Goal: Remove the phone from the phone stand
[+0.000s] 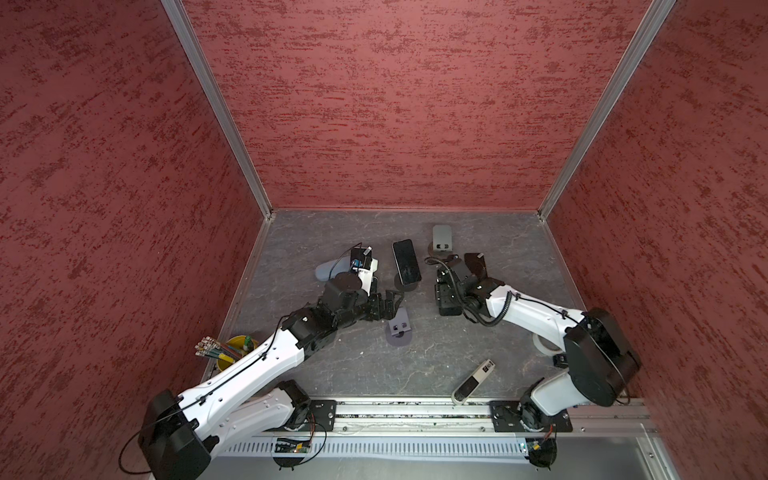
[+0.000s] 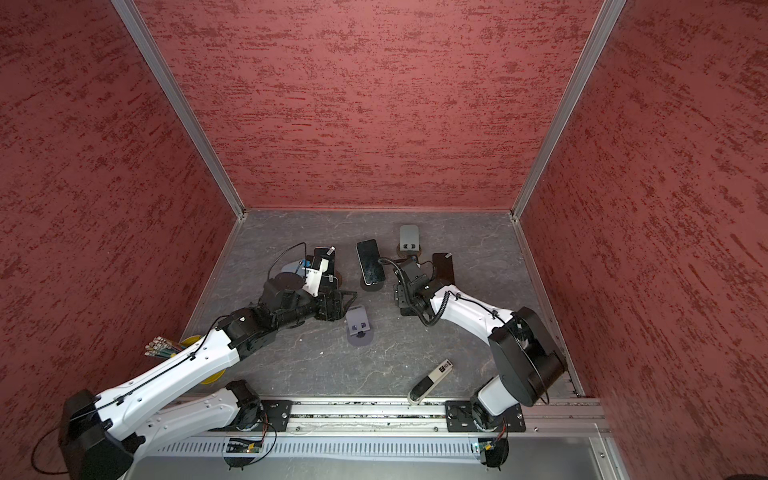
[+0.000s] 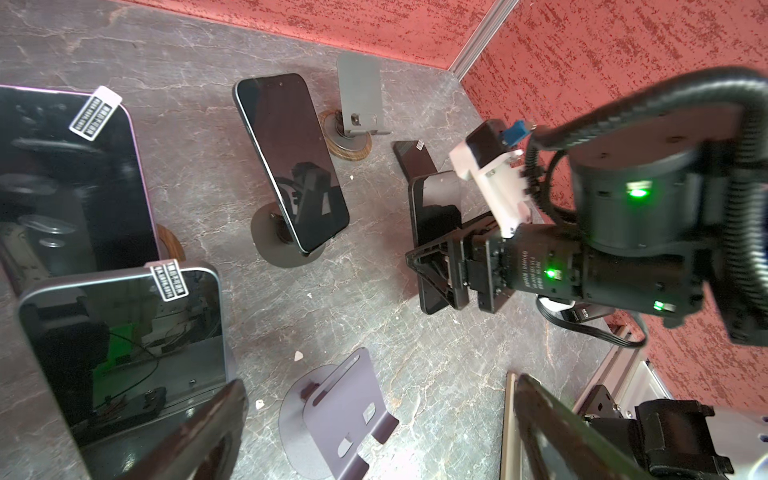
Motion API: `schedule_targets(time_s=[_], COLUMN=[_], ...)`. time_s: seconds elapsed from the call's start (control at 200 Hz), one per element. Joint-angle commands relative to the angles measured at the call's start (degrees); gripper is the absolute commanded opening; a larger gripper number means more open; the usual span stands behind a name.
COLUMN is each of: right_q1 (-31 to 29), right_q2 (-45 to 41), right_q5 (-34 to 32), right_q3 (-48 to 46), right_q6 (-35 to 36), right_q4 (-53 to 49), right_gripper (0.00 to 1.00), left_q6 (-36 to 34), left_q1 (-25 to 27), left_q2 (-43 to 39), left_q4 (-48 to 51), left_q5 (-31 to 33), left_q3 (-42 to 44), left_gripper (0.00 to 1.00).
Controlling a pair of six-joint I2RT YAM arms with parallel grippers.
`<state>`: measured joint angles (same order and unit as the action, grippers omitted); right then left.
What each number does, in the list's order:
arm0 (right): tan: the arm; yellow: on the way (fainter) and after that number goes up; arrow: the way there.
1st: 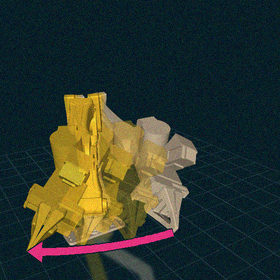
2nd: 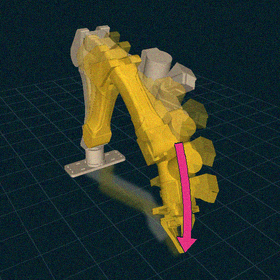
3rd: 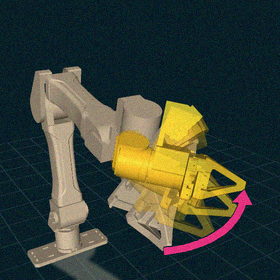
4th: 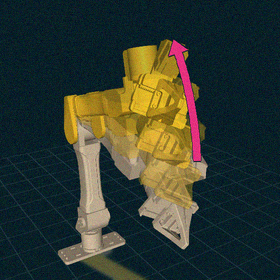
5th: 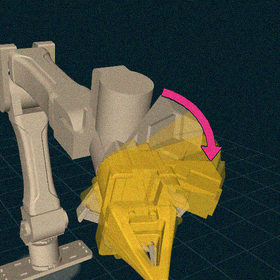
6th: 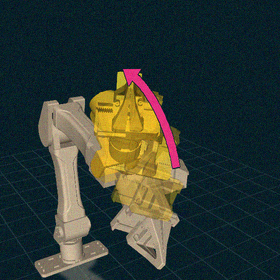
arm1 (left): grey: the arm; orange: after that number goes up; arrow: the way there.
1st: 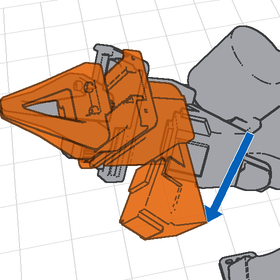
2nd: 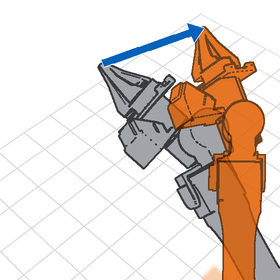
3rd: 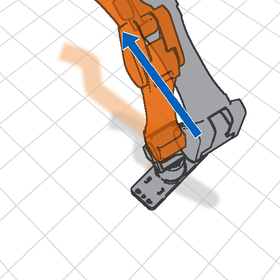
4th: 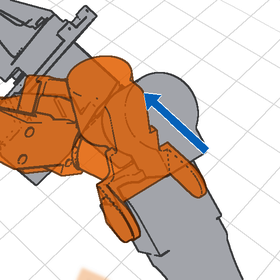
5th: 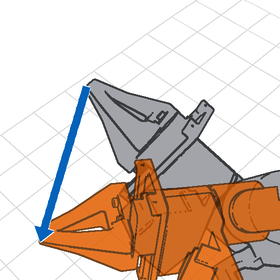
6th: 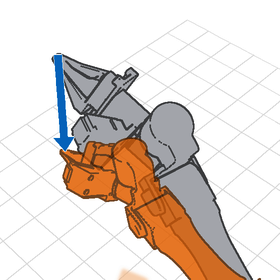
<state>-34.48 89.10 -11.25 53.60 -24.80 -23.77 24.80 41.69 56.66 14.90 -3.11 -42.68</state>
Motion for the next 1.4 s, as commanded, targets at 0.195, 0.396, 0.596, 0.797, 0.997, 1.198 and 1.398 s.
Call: schedule_targets(time_s=[0.195, 0.396, 0.596, 0.797, 0.997, 1.198, 1.398], right_q1=[4.39, 5.65, 6.31, 6.88, 7.01, 7.23, 8.16], right_q2=[4.43, 8.42, 11.38, 14.10, 16.31, 19.11, 21.07], right_q5=[3.50, 2.95, 1.81, 0.20, -1.81, -3.78, -3.52], right_q3=[0.38, 3.01, 4.97, 6.81, 7.86, 9.79, 10.82], right_q6=[2.10, 2.98, 3.48, 3.35, 3.26, 3.18, 2.48], right_q4=[6.04, 5.24, 4.88, 3.83, 3.06, 1.55, 0.74], right_gripper=[0.66, 0.66, 0.67, 0.69, 0.70, 0.71, 0.72], left_q6=[-0.45, -0.63, -0.63, -0.80, -0.89, -0.80, -0.63], left_q1=[0.59, 0.75, 0.76, 0.76, 0.76, 0.76, 0.76], left_q2=[0.20, 0.24, -0.14, -0.30, -0.76, -0.94, -1.42], left_q4=[-2.06, -1.67, -2.09, -1.93, -1.87, -1.89, -1.69], left_q5=[0.65, 1.33, 2.05, 2.41, 3.03, 3.12, 3.41], left_q3=[-0.93, -0.75, 0.08, 0.31, 0.74, 1.01, 1.28], left_gripper=[1.00, 0.99, 1.00, 1.00, 1.00, 1.00, 1.00])
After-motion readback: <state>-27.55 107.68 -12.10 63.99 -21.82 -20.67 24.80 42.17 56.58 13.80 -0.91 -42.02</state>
